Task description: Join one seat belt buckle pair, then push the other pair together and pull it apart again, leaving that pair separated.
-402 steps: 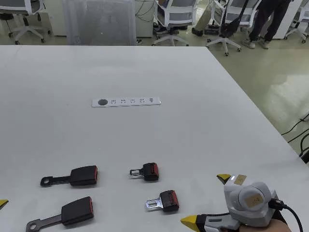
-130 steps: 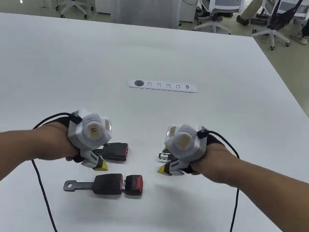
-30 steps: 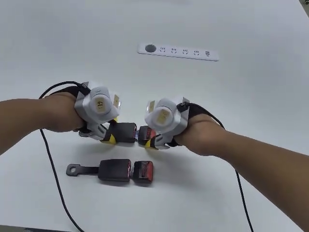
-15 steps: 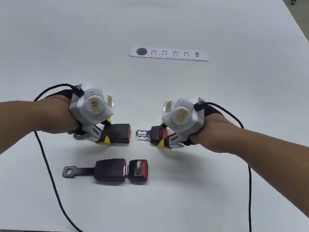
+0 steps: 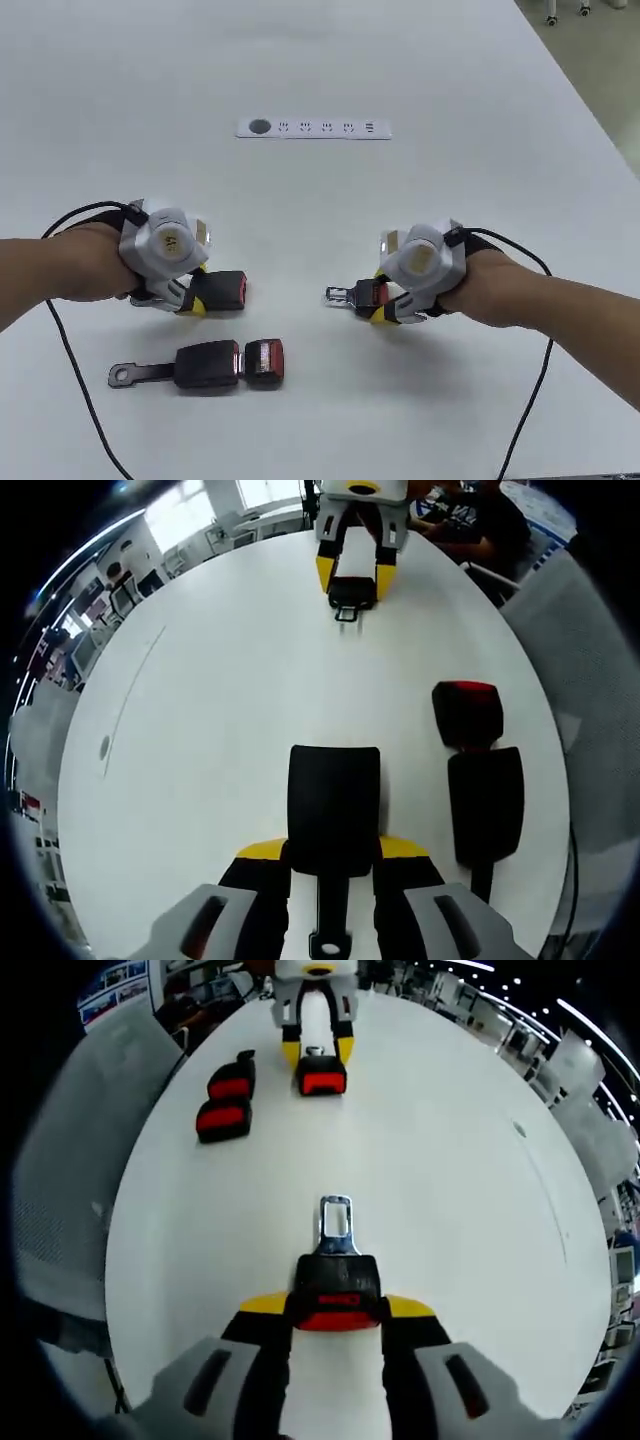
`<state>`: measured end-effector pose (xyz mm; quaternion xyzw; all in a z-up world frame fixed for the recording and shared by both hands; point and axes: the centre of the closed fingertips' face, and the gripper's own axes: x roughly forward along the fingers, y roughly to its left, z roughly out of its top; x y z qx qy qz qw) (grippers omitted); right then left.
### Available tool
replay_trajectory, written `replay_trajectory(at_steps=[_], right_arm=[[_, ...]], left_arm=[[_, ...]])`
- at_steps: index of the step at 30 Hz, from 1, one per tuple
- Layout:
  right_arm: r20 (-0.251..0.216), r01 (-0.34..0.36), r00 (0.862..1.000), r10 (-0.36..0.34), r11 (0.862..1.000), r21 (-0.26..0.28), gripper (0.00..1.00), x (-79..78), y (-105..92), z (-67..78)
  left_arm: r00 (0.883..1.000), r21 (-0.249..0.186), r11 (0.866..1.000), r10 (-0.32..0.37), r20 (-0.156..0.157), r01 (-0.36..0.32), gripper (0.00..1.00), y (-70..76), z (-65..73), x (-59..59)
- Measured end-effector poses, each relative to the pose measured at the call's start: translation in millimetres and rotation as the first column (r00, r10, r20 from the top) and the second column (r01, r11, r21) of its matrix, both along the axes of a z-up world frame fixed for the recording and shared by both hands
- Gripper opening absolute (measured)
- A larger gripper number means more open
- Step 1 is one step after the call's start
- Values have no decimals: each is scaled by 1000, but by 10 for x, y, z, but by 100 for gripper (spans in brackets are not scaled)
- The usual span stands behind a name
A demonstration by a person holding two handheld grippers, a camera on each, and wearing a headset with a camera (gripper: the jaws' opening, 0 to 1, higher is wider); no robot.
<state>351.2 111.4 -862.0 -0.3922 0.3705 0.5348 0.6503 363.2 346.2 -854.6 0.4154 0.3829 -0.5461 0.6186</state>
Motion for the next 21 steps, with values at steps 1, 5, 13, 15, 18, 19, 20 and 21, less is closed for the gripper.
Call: replay_trajectory(at_steps=[1, 5, 13, 15, 18, 19, 20, 21], right_arm=[[2, 3, 1000, -3, 1000, -5, 36, 1, -55, 3], [-3, 32, 999, -32, 999, -12, 37, 18, -140, 4], [22, 158, 987, -158, 987, -11, 55, 82, -200, 26], [7, 208, 978, -208, 978, 11, 63, 32, -234, 18], [-18, 241, 970, -241, 969, 47, 65, -98, -276, 9], [-11, 263, 965, -263, 963, 58, 65, -141, -323, 7], [-14, 282, 959, -282, 957, 68, 66, -176, -347, 5], [-21, 314, 949, -313, 945, 96, 68, -239, -354, 16]], left_arm=[[1000, 4, 1000, 5, 2, -5, 32, 4, 2, 0], [1000, 13, 1000, 15, 5, -15, 32, 13, 5, 3], [992, 30, 993, 115, 53, -117, 39, 84, 40, 12], [984, 44, 988, 144, 108, -150, 53, 149, 77, 34], [973, -10, 981, 193, 128, -194, 59, 192, 214, -10], [964, -45, 973, 232, 131, -227, 60, 223, 289, -31], [959, -64, 968, 248, 139, -241, 61, 251, 337, -47], [953, -79, 964, 264, 150, -255, 63, 306, 400, -93]])
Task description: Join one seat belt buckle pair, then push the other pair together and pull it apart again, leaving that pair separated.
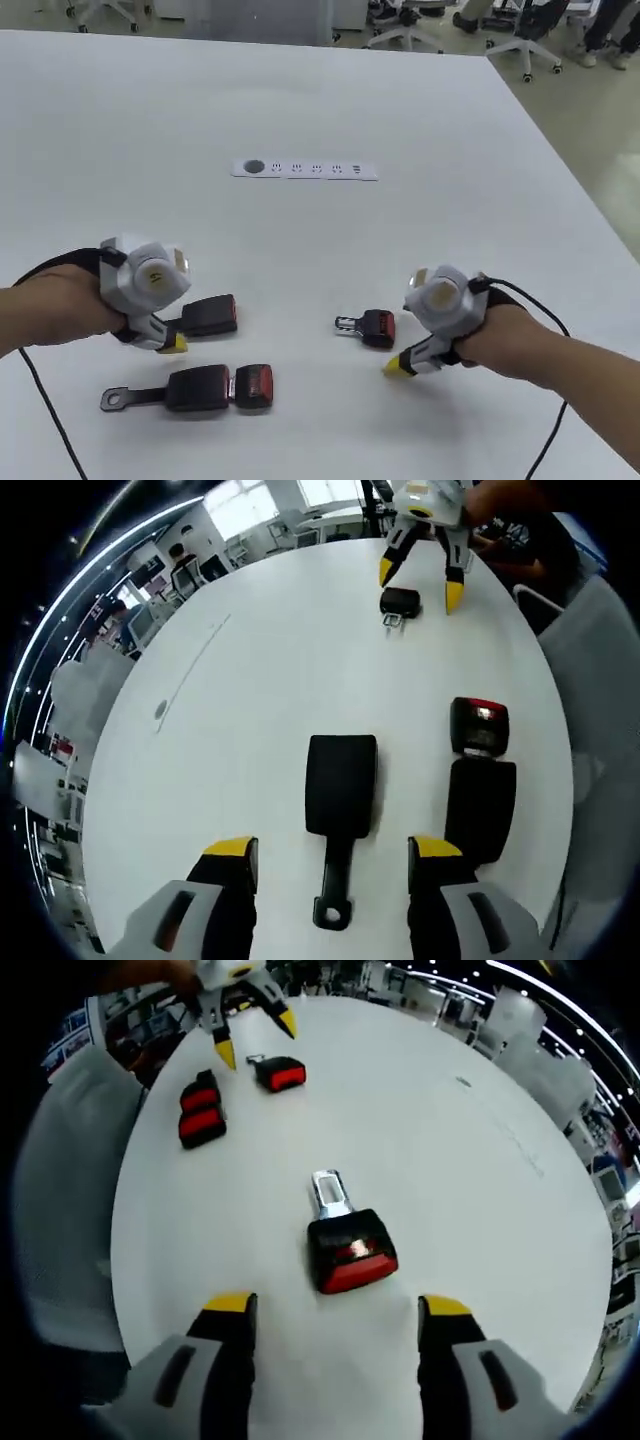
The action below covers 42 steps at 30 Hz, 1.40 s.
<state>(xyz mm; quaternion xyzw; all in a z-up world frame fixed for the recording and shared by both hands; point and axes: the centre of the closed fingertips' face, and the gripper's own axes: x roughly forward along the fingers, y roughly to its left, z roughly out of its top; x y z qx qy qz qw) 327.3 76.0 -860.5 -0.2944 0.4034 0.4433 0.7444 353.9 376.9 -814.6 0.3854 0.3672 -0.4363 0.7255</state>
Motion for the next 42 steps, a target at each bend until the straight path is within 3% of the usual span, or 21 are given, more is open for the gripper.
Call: replay_trajectory(at_steps=[4, 11, 16, 18, 21, 22, 24, 26, 28, 30, 31, 32, 37, 39, 42], right_arm=[[42, 44, 998, -47, 997, 55, 77, -173, 8, 95], [93, 101, 989, -119, 980, 174, 78, -458, 113, 428], [131, 172, 969, -210, 951, 257, 83, -558, 86, 716], [123, 212, 958, -259, 929, 303, 86, -591, 53, 814], [118, 218, 957, -266, 924, 314, 90, -674, 10, 865], [110, 219, 958, -266, 922, 318, 90, -725, 10, 879], [90, 225, 959, -267, 919, 324, 93, -797, 15, 897], [95, 225, 959, -268, 920, 322, 98, -833, 12, 921], [126, 213, 958, -259, 931, 297, 100, -848, -33, 958], [157, 215, 951, -267, 933, 288, 100, -824, -73, 1008], [158, 220, 948, -276, 929, 298, 100, -811, -77, 1030], [139, 248, 942, -306, 911, 328, 100, -794, -67, 1052], [127, 287, 929, -347, 894, 345, 100, -766, -66, 1050], [94, 305, 926, -366, 872, 383, 100, -782, 1, 1096], [82, 299, 931, -355, 872, 387, 100, -821, 38, 1104]], left_arm=[[999, -26, 999, 27, 26, -26, 68, 195, 100, -248], [988, -109, 984, 144, 49, -138, 70, 429, 193, -659], [965, -176, 958, 245, 97, -226, 78, 594, 379, -870], [955, -184, 950, 275, 115, -251, 81, 712, 448, -958], [938, -203, 931, 329, 105, -304, 83, 863, 504, -1094], [928, -216, 918, 359, 101, -332, 85, 922, 537, -1133], [912, -250, 895, 401, 84, -370, 90, 970, 599, -1184], [911, -265, 888, 407, 70, -376, 100, 972, 627, -1231], [912, -257, 896, 398, 103, -362, 100, 985, 677, -1258], [905, -285, 885, 412, 104, -369, 100, 962, 717, -1262], [902, -297, 877, 421, 97, -378, 100, 951, 719, -1264], [898, -307, 870, 430, 90, -386, 100, 936, 713, -1267], [890, -319, 858, 448, 86, -401, 100, 911, 694, -1282], [884, -339, 847, 461, 80, -410, 100, 920, 728, -1296], [880, -349, 839, 469, 74, -418, 100, 945, 764, -1308]])
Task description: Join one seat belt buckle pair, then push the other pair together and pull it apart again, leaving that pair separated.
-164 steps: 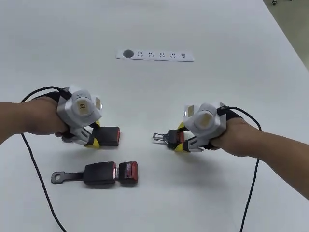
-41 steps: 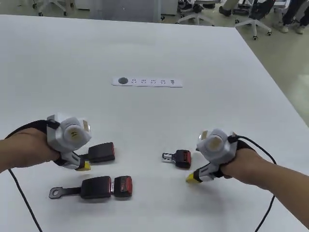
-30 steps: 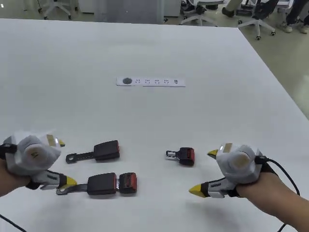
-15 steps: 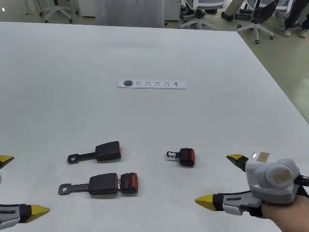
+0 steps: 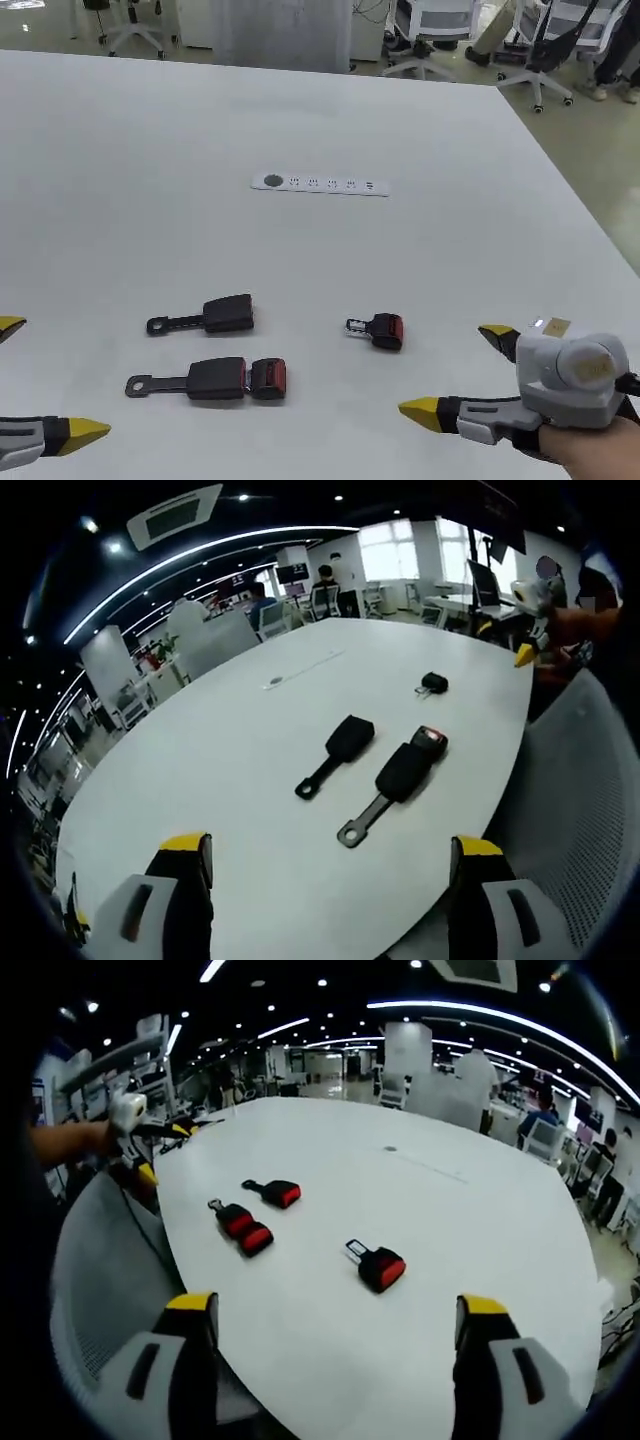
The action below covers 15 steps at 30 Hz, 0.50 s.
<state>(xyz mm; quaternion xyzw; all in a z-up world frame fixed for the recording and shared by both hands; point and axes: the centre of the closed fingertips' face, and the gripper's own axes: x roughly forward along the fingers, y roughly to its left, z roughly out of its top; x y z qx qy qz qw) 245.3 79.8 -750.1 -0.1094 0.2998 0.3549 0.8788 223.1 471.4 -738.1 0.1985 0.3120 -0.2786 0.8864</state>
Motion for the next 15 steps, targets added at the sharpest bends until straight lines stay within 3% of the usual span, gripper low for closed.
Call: replay_trajectory(at_steps=[4, 8, 11, 15], right_arm=[[-20, -21, 1000, 20, 999, -33, 100, -76, 13, -59], [-43, -31, 999, 30, 999, -21, 100, -182, 120, -91], [-45, -39, 998, 37, 998, -41, 100, -219, 157, -109], [-37, -46, 998, 44, 997, -54, 100, -263, 210, -94]], left_arm=[[1000, -6, 1000, 18, 2, -18, 100, 43, 27, -6], [999, -35, 999, 33, 13, -32, 100, 12, 79, -19], [999, -47, 998, 43, 13, -42, 100, -6, 67, -24], [1000, -16, 1000, 20, 3, -20, 100, -52, 4, -75]])
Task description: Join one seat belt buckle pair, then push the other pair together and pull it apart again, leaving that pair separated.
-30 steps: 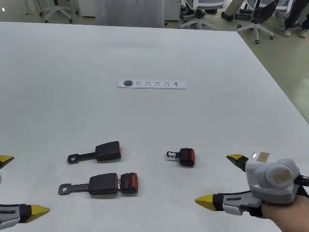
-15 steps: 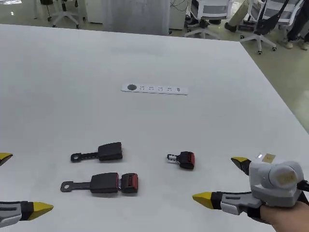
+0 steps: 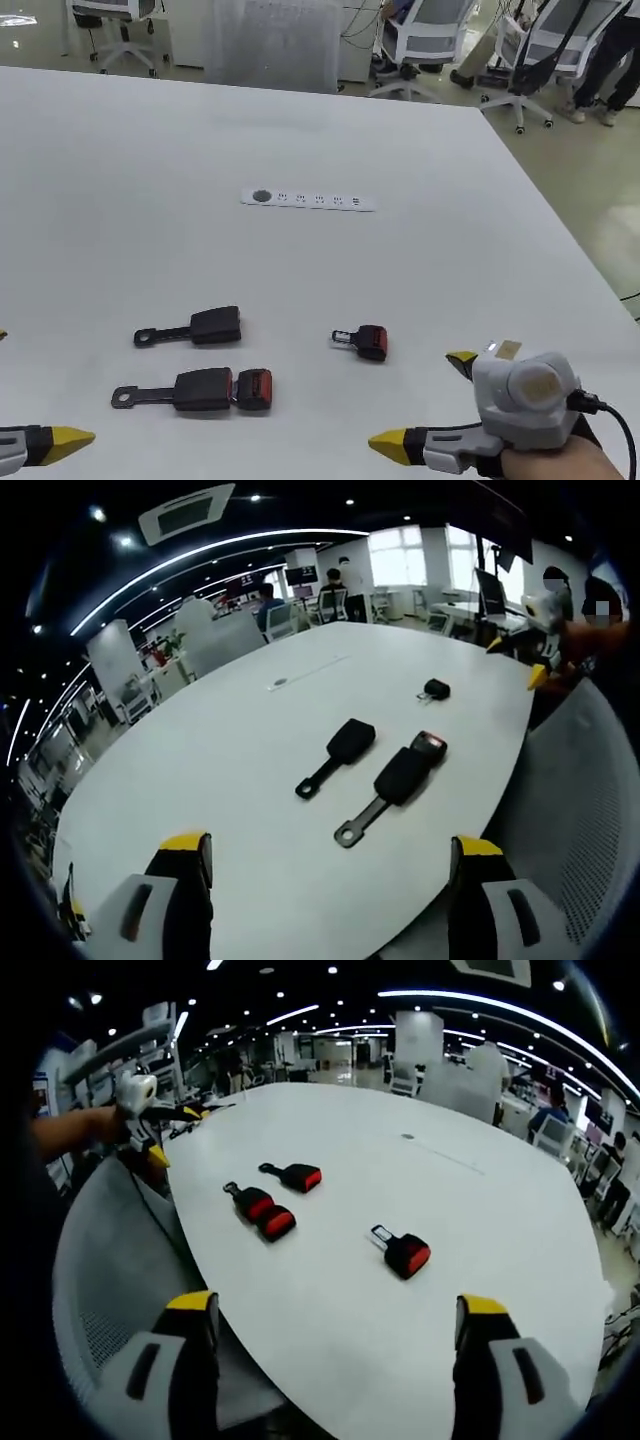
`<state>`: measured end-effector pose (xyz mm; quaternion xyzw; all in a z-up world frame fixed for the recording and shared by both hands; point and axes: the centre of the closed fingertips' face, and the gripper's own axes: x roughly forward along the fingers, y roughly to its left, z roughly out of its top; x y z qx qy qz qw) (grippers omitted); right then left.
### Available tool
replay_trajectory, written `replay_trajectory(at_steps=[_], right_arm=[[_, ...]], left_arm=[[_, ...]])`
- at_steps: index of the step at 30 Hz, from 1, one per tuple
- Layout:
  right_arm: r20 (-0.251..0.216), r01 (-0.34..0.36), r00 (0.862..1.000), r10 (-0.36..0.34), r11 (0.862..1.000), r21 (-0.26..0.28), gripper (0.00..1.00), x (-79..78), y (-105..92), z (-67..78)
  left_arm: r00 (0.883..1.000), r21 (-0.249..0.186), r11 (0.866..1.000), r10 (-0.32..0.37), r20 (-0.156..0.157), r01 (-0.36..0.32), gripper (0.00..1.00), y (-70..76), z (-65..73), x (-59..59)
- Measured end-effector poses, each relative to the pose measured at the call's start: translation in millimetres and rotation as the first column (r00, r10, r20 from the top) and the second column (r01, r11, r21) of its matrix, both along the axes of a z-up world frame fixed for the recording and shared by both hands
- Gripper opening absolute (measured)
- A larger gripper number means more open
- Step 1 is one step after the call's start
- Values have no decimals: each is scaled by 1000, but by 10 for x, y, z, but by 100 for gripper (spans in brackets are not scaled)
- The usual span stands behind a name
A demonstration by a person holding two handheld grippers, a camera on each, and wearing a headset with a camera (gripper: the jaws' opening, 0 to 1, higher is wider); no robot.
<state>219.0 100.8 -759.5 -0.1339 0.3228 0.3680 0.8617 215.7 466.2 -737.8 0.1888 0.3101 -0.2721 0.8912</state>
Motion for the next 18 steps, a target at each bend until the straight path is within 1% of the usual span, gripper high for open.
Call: replay_trajectory(at_steps=[2, 8, 11, 13, 15, 18], right_arm=[[7, -9, 1000, 9, 1000, -14, 100, -25, 16, -8], [-9, -8, 1000, 8, 1000, -16, 100, -46, 18, -38], [-24, -9, 1000, 9, 1000, -28, 100, -56, 2, -58], [-20, -19, 1000, 19, 999, -35, 100, -59, 9, -49], [-21, -25, 999, 24, 999, -39, 100, -50, 14, -59], [-26, -23, 999, 22, 999, -40, 100, -30, 37, -85]], left_arm=[[1000, -5, 1000, -14, -3, 14, 100, -35, 1, -23], [1000, -4, 1000, -28, -5, 28, 100, -67, -13, -31], [999, 5, 999, -39, -4, 39, 100, -76, -31, -18], [999, 18, 999, -46, -8, 46, 100, -71, -46, -17], [999, 20, 999, -43, -4, 43, 100, -69, -42, -8], [1000, 6, 1000, -30, 8, 30, 100, -98, -23, 3]])
